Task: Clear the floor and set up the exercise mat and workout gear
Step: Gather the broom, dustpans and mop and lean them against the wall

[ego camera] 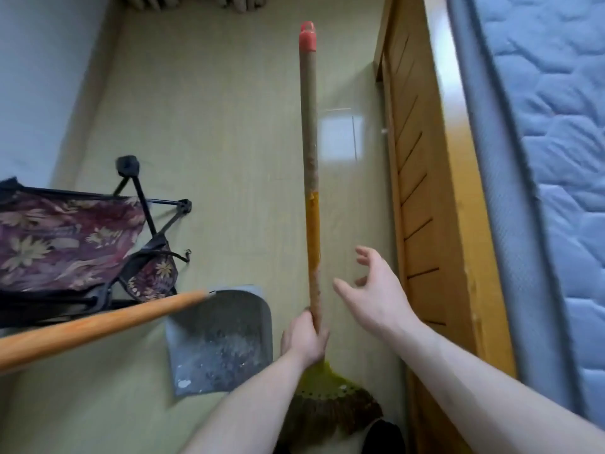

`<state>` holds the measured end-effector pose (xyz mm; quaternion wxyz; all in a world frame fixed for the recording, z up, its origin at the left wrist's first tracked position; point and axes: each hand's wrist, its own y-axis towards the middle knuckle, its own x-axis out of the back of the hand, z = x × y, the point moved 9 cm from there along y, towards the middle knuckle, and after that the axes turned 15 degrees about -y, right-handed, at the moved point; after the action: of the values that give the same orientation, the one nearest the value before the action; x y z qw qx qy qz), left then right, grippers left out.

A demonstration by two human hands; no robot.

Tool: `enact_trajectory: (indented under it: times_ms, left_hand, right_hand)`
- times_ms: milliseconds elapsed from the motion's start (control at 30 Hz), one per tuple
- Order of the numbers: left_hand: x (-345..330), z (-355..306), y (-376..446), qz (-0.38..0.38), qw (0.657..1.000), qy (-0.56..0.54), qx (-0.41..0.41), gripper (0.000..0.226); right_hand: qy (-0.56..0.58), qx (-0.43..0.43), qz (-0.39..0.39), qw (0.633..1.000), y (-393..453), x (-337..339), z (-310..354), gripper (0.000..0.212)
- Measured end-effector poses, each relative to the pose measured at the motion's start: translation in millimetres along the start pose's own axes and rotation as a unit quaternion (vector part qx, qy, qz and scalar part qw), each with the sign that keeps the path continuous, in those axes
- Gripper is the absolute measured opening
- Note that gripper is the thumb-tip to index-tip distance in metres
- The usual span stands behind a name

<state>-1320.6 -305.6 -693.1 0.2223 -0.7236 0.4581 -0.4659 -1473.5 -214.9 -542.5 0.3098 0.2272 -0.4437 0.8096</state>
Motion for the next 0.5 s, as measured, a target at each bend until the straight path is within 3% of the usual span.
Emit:
enact_trajectory:
  times_ms: [133,200,333,433,500]
  left_hand:
    - [26.6,-9.6,-65.8,0.002,1.0,0.013,-0.003,0.032]
    - [47.4,-24.5,-94.3,-0.004,0.999,0.028,-0.021,0.028]
    - [82.1,-58.2,-152.7,-0.006,0.996,0.063,-0.062,0.025]
    - [120.2,-82.4,-201.4,-0.031,0.994,0.051,-0.088,0.014]
    - [140.7,-97.7,-233.2,-0.021,0.992,0.059,-0.106,0.011]
  right_hand:
    - [0.033,0.059,-0.024,0.997,-29.3,75.9,89.5,0.107]
    - [0.044,0.091,-0.016,0.995,-46.4,103.1,128.6,0.108]
    - [0.061,0.098,-0.035,0.993,-89.3,140.0,176.3,0.08]
    - [0.088,0.069,-0.134,0.985,-145.1,186.7,194.5,0.044]
    - [0.103,0.064,-0.201,0.972,-183.9,217.8,192.5,0.04]
